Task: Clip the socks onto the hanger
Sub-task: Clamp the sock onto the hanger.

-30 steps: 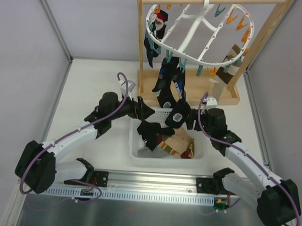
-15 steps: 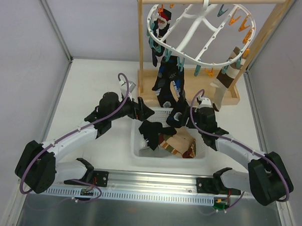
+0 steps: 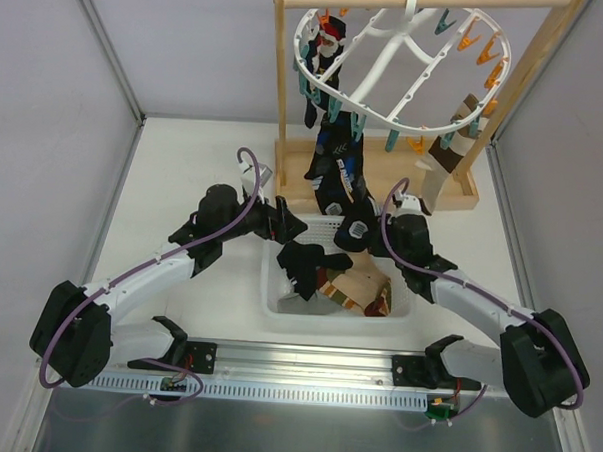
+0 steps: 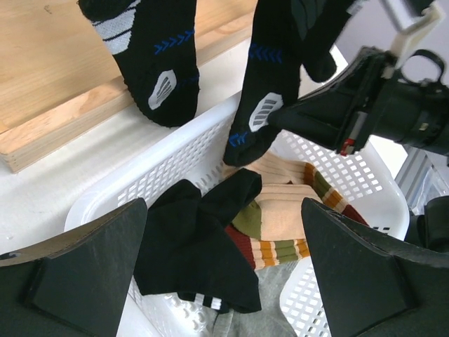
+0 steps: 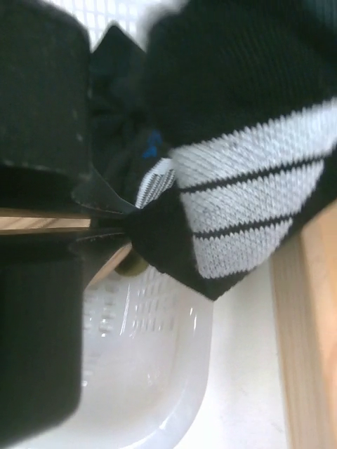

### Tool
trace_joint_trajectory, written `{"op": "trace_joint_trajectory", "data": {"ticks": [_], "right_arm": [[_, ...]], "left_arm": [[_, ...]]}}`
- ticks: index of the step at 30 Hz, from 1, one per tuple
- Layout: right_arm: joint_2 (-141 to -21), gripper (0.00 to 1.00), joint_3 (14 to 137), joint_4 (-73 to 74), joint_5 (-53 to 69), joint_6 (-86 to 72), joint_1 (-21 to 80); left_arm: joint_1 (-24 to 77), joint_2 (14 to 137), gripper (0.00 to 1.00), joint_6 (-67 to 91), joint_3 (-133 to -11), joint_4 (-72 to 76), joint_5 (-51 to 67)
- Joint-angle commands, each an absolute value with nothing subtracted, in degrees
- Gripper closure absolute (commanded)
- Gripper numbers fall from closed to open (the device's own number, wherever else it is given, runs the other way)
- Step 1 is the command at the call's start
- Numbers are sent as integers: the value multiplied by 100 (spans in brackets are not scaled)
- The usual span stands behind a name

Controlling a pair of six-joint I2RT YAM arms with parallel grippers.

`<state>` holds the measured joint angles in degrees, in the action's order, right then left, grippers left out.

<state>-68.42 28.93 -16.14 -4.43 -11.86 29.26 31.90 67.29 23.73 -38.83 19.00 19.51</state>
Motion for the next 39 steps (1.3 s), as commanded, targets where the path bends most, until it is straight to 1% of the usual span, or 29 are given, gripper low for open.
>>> {"op": "trace_joint_trajectory", "data": {"ticks": [1,4,8,12,17,20,21,22,24,25,28,31,33,39], "right_arm": [[-6355,99,3234,-1635,-396,-1274,3015],[-6004,99,3410,-1424,-378,-1187,3023],[-5871,99,3937,-1038,-387,-906,3023],[-6151,99,4420,-1002,-588,-546,3015],[-6933,99,4860,-1230,-887,-133,3006],[-7363,98,5088,-1117,-967,-53,3006],[-7417,96,5106,-1081,-1002,-61,3006],[-7444,85,5098,-1072,-1002,-79,3015],[-7409,68,5010,-1055,-1046,-79,3015],[-7348,50,4975,-994,-1063,-79,3006],[-7023,34,4852,-827,-915,-35,3023],[-6628,25,4746,-573,-607,210,3102],[-6269,22,4624,-379,-484,351,3208],[-5363,21,4412,192,-63,589,3427]], "left_arm": [[3226,6680,7,2267,-4043,1934,2004],[3225,6653,7,2259,-4034,1863,1934],[3226,6618,7,2250,-4008,1819,1863],[3225,6618,7,2250,-3982,1811,1889],[3226,6548,7,2197,-4034,1661,1898],[3226,6434,7,2127,-4034,1556,1785],[3226,6373,6,2101,-4025,1530,1749],[3217,6346,6,2092,-4017,1512,1671],[3217,6311,4,2057,-3999,1485,1626],[3217,6284,4,2057,-3999,1477,1600],[3208,6310,2,2048,-4043,1477,1565],[3191,6398,2,2022,-4157,1477,1582],[3191,6460,2,1969,-4271,1468,1582],[3147,6504,2,1846,-4728,1459,1582]]}}
